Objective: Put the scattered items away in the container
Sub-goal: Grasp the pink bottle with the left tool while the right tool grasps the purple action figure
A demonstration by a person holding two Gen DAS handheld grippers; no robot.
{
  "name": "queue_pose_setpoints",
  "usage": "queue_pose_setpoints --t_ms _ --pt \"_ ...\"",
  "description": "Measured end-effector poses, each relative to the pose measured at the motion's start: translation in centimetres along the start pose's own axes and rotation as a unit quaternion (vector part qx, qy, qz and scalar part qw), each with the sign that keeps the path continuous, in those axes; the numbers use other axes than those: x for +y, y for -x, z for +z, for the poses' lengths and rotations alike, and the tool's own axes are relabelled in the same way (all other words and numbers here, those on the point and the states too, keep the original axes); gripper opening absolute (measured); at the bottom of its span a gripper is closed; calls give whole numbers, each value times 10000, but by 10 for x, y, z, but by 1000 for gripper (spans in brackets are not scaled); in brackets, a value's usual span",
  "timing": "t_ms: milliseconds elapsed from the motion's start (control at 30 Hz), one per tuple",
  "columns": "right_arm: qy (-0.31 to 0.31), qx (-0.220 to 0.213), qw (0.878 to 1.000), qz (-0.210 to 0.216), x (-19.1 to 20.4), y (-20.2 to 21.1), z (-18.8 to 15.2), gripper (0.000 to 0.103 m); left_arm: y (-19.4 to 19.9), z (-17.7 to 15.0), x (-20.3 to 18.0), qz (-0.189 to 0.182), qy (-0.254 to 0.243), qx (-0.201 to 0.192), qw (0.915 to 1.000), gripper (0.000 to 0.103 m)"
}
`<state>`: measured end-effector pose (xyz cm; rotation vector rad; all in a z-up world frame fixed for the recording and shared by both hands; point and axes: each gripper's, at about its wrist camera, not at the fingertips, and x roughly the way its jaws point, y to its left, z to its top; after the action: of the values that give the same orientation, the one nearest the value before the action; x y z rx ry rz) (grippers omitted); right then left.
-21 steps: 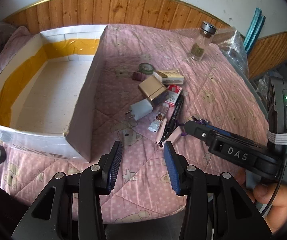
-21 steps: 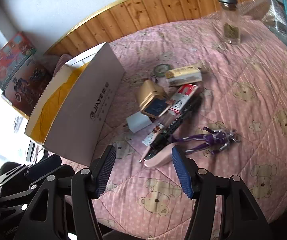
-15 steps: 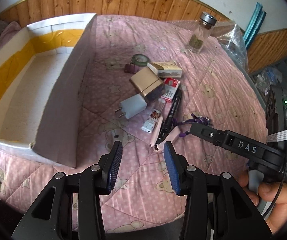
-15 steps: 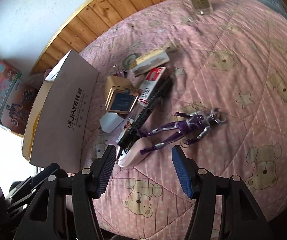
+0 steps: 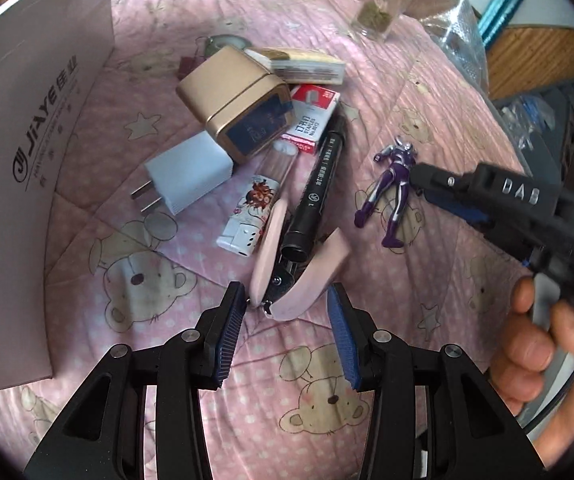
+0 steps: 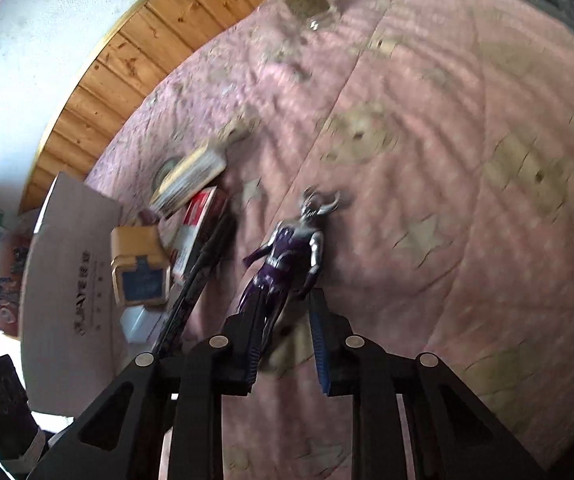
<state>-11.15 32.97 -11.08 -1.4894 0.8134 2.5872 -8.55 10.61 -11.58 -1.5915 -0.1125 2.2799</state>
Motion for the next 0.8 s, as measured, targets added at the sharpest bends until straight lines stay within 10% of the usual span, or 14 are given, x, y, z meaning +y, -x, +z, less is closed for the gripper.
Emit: queue_pose_setpoints --t_ms 300,333,367,567,800 --pt "210 120 9992 321 19 -29 15 63 -2 -4 0 -103 58 -242 9996 46" --pt "360 97 9989 271 23 -32 15 56 -2 -3 -1 -96 45 -255 9996 47" --pt "450 114 9987 203 25 -35 16 29 -1 -2 -2 -71 28 -272 9996 46" --pt "371 -105 9988 285 18 -12 18 13 4 -11 -3 -200 40 -197 9996 37" --pt "546 68 9979 340 27 -12 19 11 23 -26 42 -283 1275 -199 9912 36"
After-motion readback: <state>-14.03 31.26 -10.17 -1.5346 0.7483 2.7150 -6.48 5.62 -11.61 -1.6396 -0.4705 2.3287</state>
